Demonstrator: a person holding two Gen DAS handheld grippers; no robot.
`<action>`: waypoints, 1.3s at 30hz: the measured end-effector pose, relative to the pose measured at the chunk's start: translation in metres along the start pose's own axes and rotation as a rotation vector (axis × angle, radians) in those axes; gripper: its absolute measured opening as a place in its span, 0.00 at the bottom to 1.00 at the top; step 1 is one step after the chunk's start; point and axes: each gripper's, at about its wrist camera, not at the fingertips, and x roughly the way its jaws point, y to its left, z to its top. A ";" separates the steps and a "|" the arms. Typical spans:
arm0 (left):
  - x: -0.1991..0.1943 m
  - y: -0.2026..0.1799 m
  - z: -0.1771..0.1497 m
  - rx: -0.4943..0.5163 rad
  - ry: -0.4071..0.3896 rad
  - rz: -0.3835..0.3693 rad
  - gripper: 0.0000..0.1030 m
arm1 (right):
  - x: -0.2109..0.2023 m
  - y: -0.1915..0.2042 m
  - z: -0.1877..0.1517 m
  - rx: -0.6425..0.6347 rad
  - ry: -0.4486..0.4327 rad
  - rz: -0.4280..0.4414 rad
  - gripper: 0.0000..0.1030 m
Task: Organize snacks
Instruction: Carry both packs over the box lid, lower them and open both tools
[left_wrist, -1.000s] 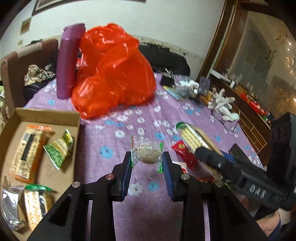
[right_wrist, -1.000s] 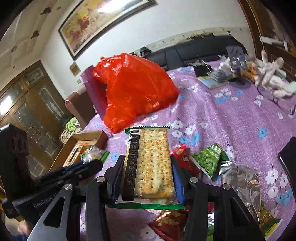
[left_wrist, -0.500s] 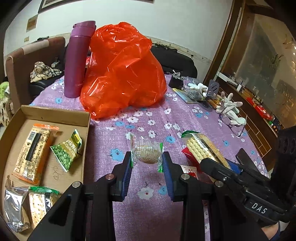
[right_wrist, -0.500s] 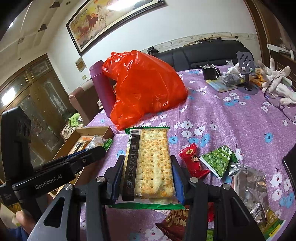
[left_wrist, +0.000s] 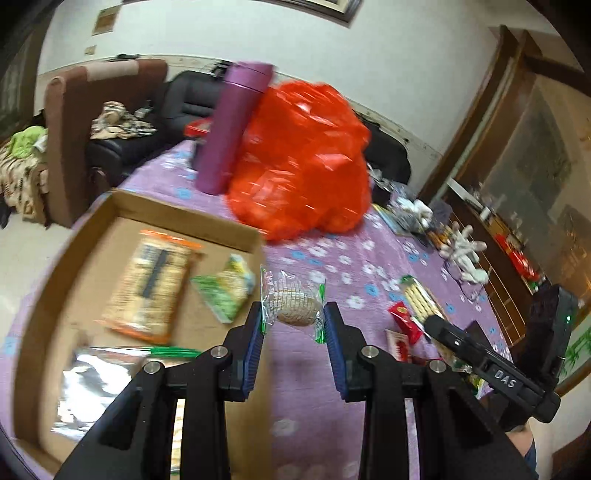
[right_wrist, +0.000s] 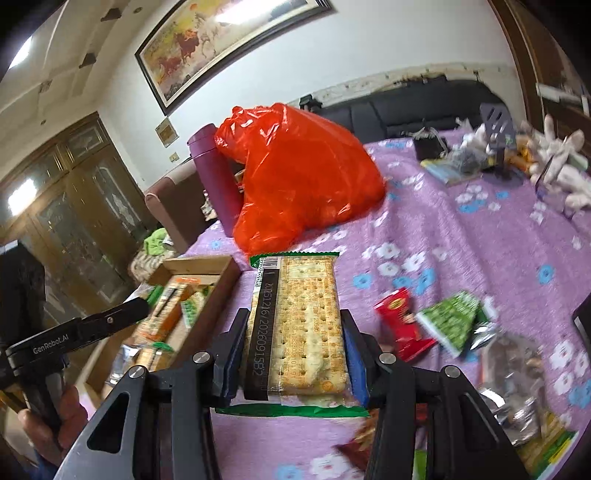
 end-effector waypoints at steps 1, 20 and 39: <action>-0.007 0.009 0.001 -0.010 -0.015 0.015 0.30 | 0.001 0.007 -0.001 -0.008 0.007 0.013 0.50; -0.037 0.094 -0.029 -0.051 0.013 0.158 0.31 | 0.104 0.143 -0.026 -0.043 0.188 0.130 0.50; -0.023 0.114 -0.028 -0.069 0.028 0.198 0.31 | 0.129 0.149 -0.032 -0.088 0.216 0.026 0.50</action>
